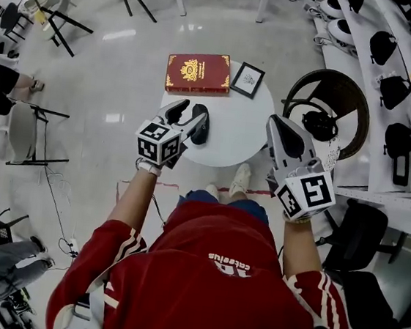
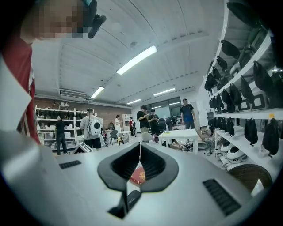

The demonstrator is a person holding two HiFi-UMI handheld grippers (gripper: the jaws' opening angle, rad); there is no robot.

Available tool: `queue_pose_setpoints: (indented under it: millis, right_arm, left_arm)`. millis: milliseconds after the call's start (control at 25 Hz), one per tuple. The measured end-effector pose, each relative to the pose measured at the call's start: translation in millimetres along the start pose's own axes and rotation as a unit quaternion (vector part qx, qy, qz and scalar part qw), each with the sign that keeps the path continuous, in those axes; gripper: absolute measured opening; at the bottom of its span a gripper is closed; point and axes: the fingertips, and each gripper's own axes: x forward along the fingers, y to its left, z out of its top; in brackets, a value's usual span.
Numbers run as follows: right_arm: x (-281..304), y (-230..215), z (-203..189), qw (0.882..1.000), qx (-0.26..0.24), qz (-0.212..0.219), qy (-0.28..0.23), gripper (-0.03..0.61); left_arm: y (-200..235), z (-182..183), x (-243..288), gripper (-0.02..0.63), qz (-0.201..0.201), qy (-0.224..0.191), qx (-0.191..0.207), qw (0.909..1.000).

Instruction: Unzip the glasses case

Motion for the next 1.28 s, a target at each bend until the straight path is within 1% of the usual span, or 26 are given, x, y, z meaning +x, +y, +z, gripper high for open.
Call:
queue_pose_setpoints:
  millis: [160, 400, 520, 680, 760, 880, 1120, 1160, 1280]
  right_arm:
    - [8.4, -11.2, -7.8, 1.000, 0.004, 0.002, 0.011, 0.015]
    - [20.1, -27.1, -17.0, 1.000, 0.007, 0.010, 0.021, 0.015]
    - [27.8, -35.2, -22.2, 0.999, 0.008, 0.017, 0.026, 0.015]
    - [35.7, -43.9, -29.4, 0.999, 0.011, 0.022, 0.032, 0.015]
    - [38.0, -48.0, -33.4, 0.999, 0.013, 0.024, 0.036, 0.015]
    - [38.4, -55.0, -39.6, 0.999, 0.016, 0.023, 0.042, 0.015]
    - [36.8, -71.9, -49.1, 0.998, 0.022, 0.018, 0.052, 0.015]
    - [36.3, -75.1, -50.5, 0.998, 0.024, 0.017, 0.053, 0.015]
    - [35.0, -83.2, -54.1, 0.998, 0.029, 0.015, 0.058, 0.015]
  left_arm:
    - [16.0, -31.0, 23.7, 0.249, 0.007, 0.031, -0.019, 0.9993]
    - [45.7, -82.7, 51.3, 0.270, 0.035, 0.080, -0.054, 0.9947]
    - [58.3, -109.1, 63.7, 0.287, 0.045, 0.106, -0.075, 0.9905]
    - [74.0, -147.2, 78.8, 0.334, 0.059, 0.138, -0.103, 0.9833]
    - [82.1, -163.2, 85.6, 0.345, 0.069, 0.150, -0.113, 0.9798]
    - [91.2, -183.0, 94.4, 0.354, 0.083, 0.167, -0.127, 0.9741]
    - [107.2, -213.6, 109.2, 0.367, 0.104, 0.200, -0.138, 0.9645]
    - [109.0, -217.2, 111.8, 0.367, 0.105, 0.204, -0.140, 0.9633]
    - [106.4, -221.6, 122.0, 0.393, 0.099, 0.214, -0.145, 0.9608]
